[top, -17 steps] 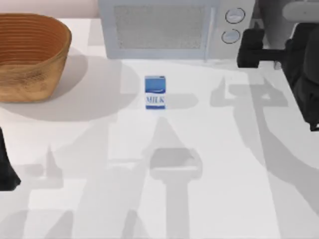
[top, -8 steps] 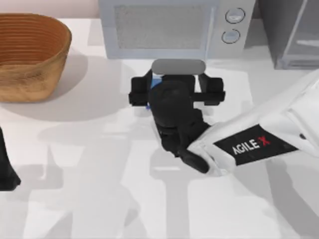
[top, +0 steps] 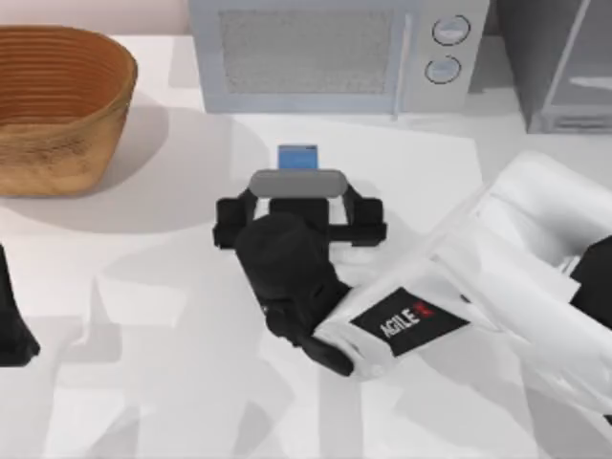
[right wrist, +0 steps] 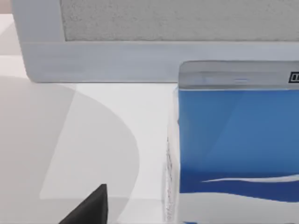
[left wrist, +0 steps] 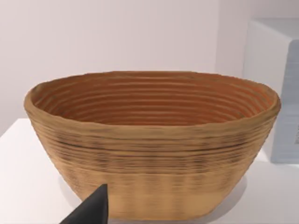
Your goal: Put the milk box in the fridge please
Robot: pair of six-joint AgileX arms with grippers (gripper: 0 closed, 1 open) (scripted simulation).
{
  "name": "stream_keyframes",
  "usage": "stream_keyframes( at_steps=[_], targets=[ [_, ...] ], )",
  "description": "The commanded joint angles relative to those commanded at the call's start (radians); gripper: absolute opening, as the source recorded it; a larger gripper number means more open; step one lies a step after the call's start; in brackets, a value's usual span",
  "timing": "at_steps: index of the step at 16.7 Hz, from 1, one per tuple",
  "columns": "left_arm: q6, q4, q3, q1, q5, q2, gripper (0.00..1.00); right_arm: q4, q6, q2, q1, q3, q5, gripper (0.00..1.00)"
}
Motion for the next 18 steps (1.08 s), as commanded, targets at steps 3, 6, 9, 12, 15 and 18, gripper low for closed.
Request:
stream_keyframes(
  at_steps=[3,6,9,12,15,18],
  targets=[
    [0.0,0.0,0.0,0.0,0.0,0.0,1.0,-0.002,-0.001,-0.002,-0.005,-0.004,-0.002,1.0],
    [0.0,0.0,0.0,0.0,0.0,0.0,1.0,-0.008,-0.007,0.016,-0.017,0.03,-0.015,1.0],
    [0.0,0.0,0.0,0.0,0.0,0.0,1.0,-0.025,-0.023,0.062,-0.048,0.105,-0.045,1.0],
    [0.0,0.0,0.0,0.0,0.0,0.0,1.0,-0.041,-0.036,0.102,-0.076,0.17,-0.071,1.0],
    [0.0,0.0,0.0,0.0,0.0,0.0,1.0,-0.044,-0.039,0.11,-0.082,0.183,-0.076,1.0],
    [0.0,0.0,0.0,0.0,0.0,0.0,1.0,-0.044,-0.039,0.11,-0.082,0.183,-0.076,0.92]
  ],
)
